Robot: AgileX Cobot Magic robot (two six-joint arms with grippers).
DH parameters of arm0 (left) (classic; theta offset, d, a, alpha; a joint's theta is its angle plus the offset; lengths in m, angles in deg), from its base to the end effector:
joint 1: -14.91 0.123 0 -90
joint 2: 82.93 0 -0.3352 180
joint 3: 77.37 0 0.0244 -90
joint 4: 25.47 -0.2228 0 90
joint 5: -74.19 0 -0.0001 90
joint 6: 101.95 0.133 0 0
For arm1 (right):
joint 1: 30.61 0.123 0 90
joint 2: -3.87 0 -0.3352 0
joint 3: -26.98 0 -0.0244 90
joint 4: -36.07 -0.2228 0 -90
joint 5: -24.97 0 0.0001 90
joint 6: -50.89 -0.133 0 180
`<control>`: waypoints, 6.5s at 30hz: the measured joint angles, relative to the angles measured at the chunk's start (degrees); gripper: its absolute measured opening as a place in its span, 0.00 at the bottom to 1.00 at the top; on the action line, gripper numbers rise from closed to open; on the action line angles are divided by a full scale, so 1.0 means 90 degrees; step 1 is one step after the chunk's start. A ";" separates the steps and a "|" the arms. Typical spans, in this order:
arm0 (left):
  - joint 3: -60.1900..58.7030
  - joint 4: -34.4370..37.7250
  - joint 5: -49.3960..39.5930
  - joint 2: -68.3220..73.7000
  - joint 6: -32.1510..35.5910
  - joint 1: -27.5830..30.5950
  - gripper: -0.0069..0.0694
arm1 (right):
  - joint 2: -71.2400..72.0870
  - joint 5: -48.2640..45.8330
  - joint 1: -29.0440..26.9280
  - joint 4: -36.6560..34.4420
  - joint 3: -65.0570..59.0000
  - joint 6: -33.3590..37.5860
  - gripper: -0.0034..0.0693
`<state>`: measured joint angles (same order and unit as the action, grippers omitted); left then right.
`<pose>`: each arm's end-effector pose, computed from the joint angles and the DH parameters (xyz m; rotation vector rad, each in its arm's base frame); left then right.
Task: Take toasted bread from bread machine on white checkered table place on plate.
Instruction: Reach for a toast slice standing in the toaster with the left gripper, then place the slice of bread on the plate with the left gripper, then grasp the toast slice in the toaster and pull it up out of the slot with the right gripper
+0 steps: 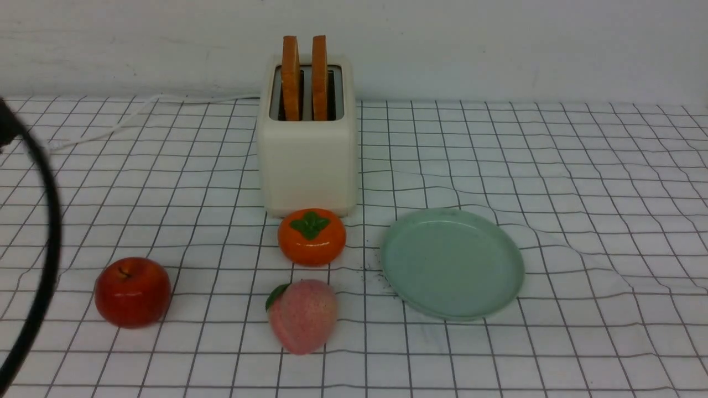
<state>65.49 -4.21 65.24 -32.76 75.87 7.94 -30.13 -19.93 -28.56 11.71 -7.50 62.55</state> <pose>0.1369 -0.0243 0.4021 -0.1956 1.6773 -0.4440 0.0380 0.0401 0.3698 -0.1294 1.9302 0.3804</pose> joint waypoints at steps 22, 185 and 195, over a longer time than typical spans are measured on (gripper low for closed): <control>0.4613 -0.0115 -0.1237 0.5598 0.0891 -0.1201 0.37 | -0.1981 -0.1640 0.0012 -0.0997 0.1555 0.0791 0.06; 0.0817 -0.3984 -0.2461 -0.1163 -0.2376 -0.2810 0.07 | -0.9755 0.1186 0.3590 0.2707 0.7921 -0.2765 0.50; 0.0817 -0.3996 -0.2274 -0.1163 -0.2376 -0.2810 0.07 | -1.0945 0.2127 0.3584 0.3505 0.8796 -0.3519 0.85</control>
<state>72.84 -40.17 44.77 -43.22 54.48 -17.35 -128.63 -0.79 3.69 43.25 71.67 30.88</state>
